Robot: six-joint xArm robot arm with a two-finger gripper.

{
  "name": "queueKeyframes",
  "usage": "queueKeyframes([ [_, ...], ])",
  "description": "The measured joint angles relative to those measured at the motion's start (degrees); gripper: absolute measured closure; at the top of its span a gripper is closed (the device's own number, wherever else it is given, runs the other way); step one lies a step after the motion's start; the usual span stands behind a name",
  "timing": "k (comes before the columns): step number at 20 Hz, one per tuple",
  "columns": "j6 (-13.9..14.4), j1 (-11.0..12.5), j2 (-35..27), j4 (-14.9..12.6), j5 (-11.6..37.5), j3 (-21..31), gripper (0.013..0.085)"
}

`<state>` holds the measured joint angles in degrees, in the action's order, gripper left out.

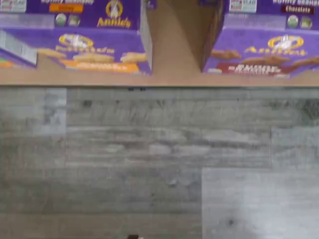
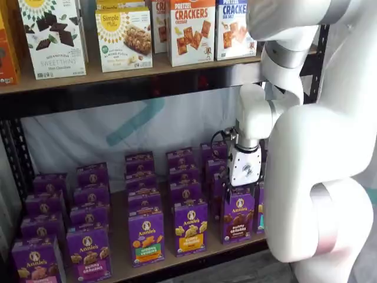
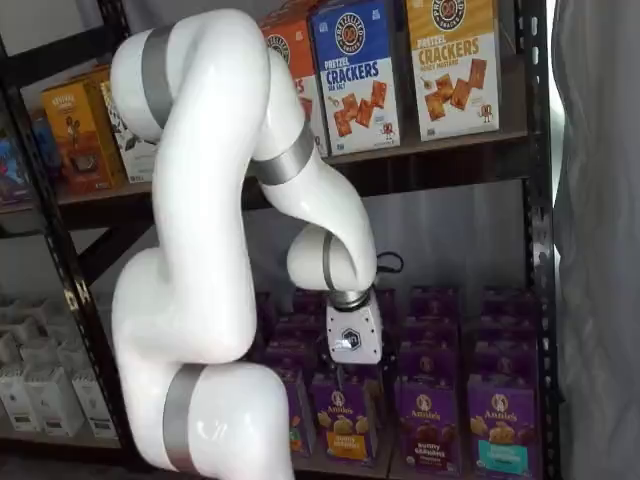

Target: Pick up the purple box with a brown patch in the center, on the bottom shelf, the fifth box from the left

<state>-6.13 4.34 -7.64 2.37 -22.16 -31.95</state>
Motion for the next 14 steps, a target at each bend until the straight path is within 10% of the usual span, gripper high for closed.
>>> queueKeyframes([
  [14, -1.6, 2.2, -16.9, -0.7, 1.3, -15.5, 0.0130],
])
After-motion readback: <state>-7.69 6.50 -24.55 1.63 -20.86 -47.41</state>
